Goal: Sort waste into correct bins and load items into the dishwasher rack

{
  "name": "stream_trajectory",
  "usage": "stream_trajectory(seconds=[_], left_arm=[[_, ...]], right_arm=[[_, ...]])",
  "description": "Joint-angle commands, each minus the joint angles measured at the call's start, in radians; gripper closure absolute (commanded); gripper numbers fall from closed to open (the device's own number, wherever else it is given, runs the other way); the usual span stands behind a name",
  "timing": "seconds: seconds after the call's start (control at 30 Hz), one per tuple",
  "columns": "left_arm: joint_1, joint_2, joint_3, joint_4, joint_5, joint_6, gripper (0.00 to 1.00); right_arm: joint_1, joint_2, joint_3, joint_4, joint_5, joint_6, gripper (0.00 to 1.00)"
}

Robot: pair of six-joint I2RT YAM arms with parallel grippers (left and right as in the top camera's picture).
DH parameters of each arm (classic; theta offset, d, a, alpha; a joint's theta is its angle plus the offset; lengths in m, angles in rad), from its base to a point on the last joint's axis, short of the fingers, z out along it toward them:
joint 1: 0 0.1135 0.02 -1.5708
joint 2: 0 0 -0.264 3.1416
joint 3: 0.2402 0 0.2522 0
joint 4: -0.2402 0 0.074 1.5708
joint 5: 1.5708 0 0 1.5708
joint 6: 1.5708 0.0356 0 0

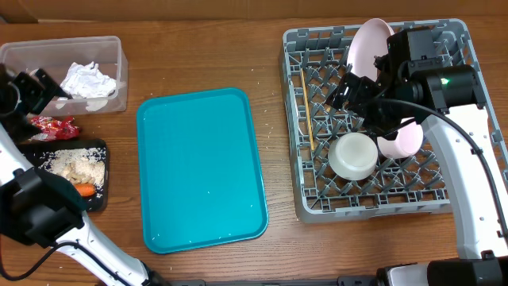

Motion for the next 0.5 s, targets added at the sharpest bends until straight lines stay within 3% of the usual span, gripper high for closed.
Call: stream_trajectory(seconds=[0.0,0.23,0.47], left_arm=[[-0.077,-0.017,0.003,0.039,0.111,0.118,0.00],[-0.252,-0.017,0.003,0.227,-0.121,0.118,0.00],[-0.374,0.002,0.003,0.309,-0.262,0.119,0.00]], right_arm=[[0.003,-0.008,0.018,0.006,-0.007,0.005,0.00],[0.003,-0.008,0.018,0.006,-0.007,0.005,0.00],[0.003,-0.008,0.018,0.006,-0.007,0.005,0.00]])
